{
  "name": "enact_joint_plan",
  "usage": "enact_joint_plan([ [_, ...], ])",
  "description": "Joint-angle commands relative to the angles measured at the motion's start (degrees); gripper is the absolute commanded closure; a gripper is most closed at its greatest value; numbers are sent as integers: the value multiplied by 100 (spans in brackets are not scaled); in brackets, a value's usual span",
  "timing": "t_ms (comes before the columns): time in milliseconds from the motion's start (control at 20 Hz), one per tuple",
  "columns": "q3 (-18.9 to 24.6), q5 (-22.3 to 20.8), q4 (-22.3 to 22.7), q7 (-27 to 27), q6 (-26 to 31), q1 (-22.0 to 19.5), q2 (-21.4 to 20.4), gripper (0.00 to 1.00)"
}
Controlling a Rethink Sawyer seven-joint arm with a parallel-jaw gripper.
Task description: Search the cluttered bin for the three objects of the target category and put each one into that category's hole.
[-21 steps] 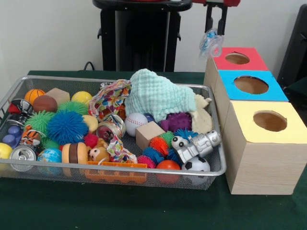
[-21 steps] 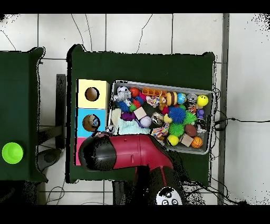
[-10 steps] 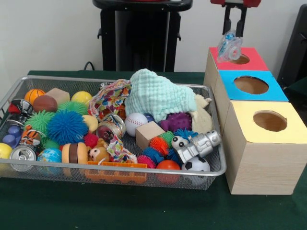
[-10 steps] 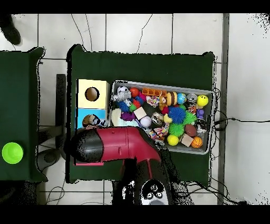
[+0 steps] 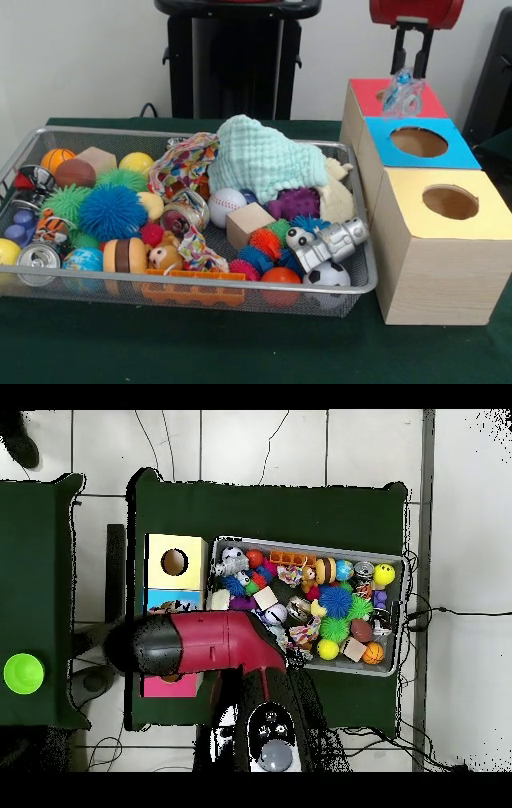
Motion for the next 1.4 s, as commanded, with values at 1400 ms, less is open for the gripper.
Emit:
enact_joint_plan([
  [1400, -665, 731, -778, 1318, -148, 692, 1014, 100],
])
